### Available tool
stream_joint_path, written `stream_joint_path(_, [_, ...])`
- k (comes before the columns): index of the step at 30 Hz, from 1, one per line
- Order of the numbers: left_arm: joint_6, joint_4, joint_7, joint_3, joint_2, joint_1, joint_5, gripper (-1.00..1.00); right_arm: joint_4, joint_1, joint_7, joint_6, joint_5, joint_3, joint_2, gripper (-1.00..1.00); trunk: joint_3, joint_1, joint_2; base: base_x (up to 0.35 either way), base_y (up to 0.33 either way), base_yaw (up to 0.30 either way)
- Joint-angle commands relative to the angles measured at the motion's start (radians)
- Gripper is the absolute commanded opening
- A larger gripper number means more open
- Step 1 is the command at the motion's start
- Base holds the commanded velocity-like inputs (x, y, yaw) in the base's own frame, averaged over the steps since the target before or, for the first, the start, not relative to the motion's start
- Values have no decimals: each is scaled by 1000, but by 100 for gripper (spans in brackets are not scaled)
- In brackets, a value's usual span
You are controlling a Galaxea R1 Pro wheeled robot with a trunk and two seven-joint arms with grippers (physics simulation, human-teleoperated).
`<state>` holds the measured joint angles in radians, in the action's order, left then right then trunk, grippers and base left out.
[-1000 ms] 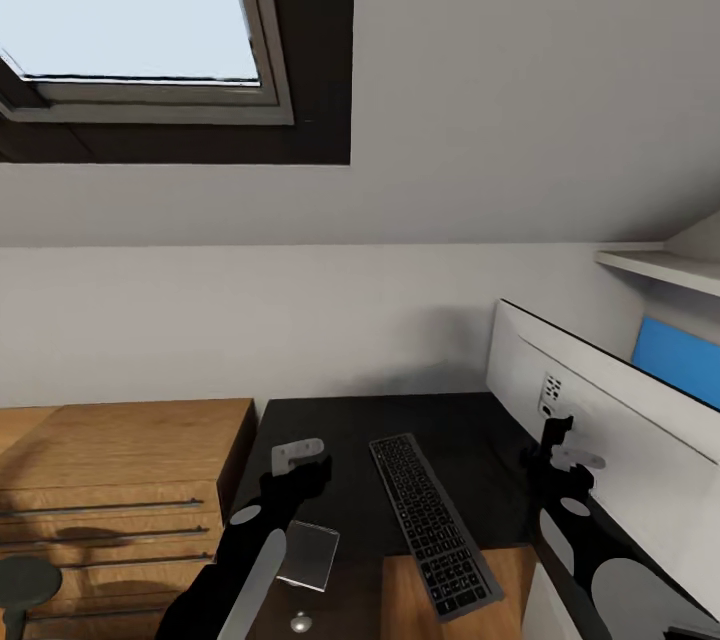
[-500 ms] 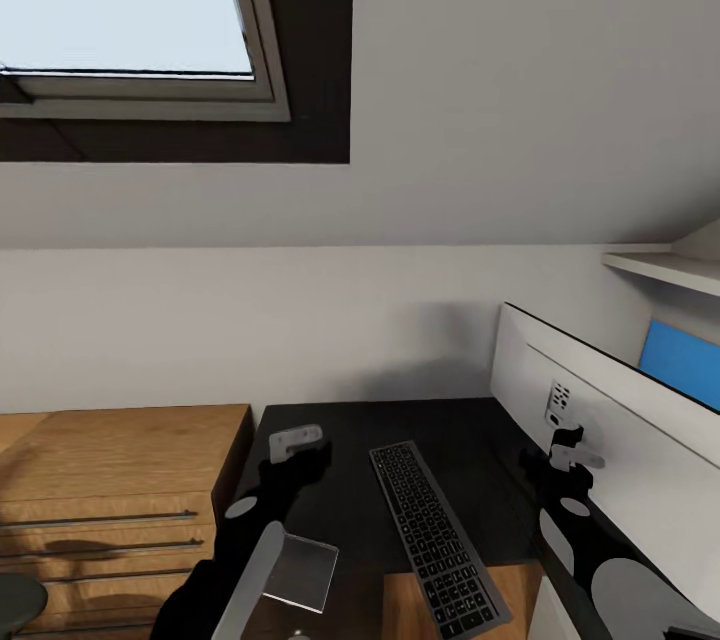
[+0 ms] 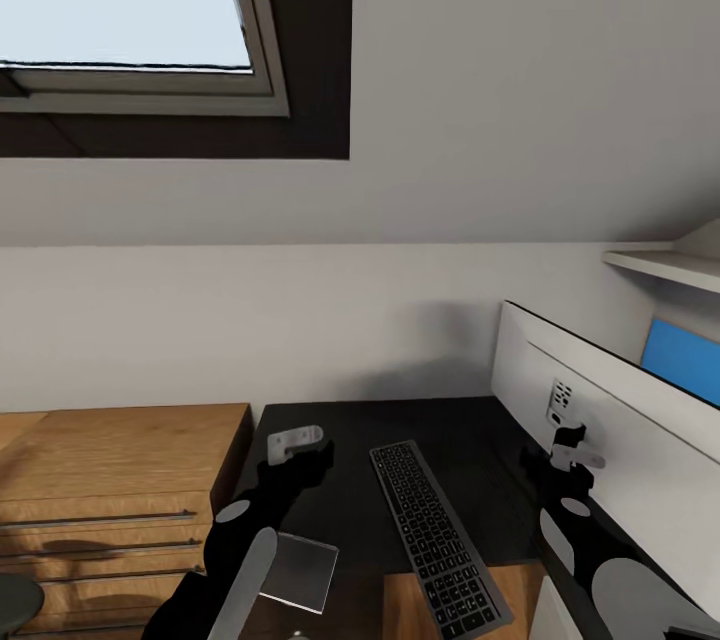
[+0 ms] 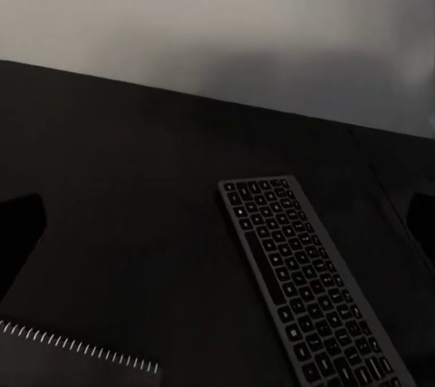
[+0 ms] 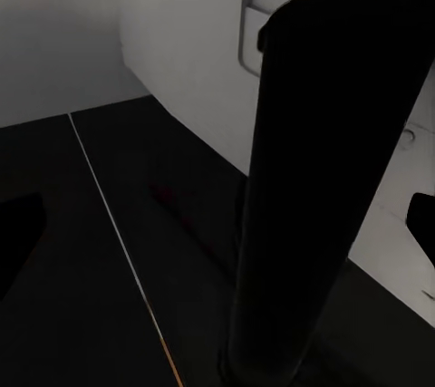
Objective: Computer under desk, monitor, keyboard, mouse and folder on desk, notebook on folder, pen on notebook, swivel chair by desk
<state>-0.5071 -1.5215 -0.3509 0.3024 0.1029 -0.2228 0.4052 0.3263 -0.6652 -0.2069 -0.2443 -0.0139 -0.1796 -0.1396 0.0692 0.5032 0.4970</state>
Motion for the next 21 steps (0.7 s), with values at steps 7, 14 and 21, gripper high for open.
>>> stream_joint_path(7, [-8,-5,-10,1,-1,2,11,100,1,-1,0,-4,-1,-3,0,100,-22,27,50,0,0,0])
stream_joint_path(14, [-9,-5,-10,1,-1,2,11,100,0,-1,0,-4,-4,-6,-2,100,-44,54,99,0,0,0])
stream_joint_path(21, [-10,-5,-10,1,-2,2,11,100,0,-1,0,-5,-6,-8,-3,100,-60,73,134,0,0,0])
